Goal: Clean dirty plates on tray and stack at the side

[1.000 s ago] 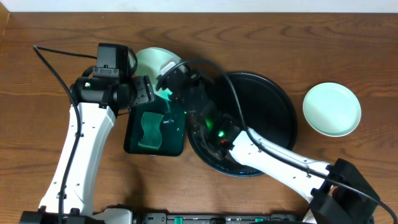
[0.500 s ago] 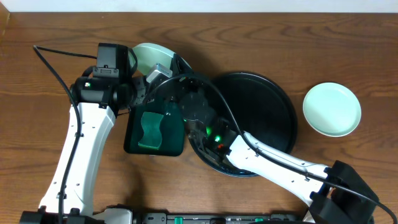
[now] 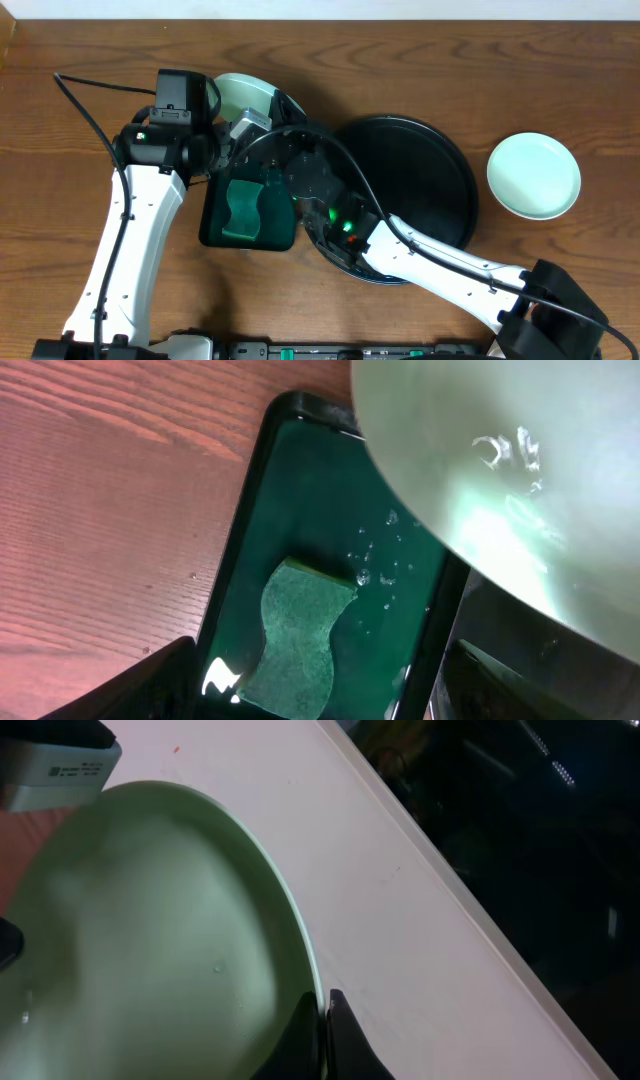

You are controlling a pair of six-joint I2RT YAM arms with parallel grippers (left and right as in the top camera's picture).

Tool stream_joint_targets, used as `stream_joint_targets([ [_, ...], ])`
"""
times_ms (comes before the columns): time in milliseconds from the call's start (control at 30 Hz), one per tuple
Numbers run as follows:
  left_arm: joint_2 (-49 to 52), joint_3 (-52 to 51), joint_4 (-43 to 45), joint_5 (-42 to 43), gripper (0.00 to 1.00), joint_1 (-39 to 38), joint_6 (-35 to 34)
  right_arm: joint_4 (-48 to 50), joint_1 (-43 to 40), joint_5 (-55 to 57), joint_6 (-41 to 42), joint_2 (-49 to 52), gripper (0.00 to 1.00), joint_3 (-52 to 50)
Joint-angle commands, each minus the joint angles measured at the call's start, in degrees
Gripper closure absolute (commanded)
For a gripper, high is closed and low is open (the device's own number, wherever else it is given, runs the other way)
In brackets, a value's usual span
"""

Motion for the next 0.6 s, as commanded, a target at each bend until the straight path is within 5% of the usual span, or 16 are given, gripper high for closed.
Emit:
stream_joint_targets([
  [0,0.13,1.09,-0.15,-0.94,0.21,0.20,-0.50,0.39,0.22,0.52,-0.90,-0.33,0.99,1.14],
  [567,0.13,1.09,-0.15,-0.94,0.21,0.20,-0.50,-0.26,0.33,0.70,2.62,-0.33,0.99,1.14],
])
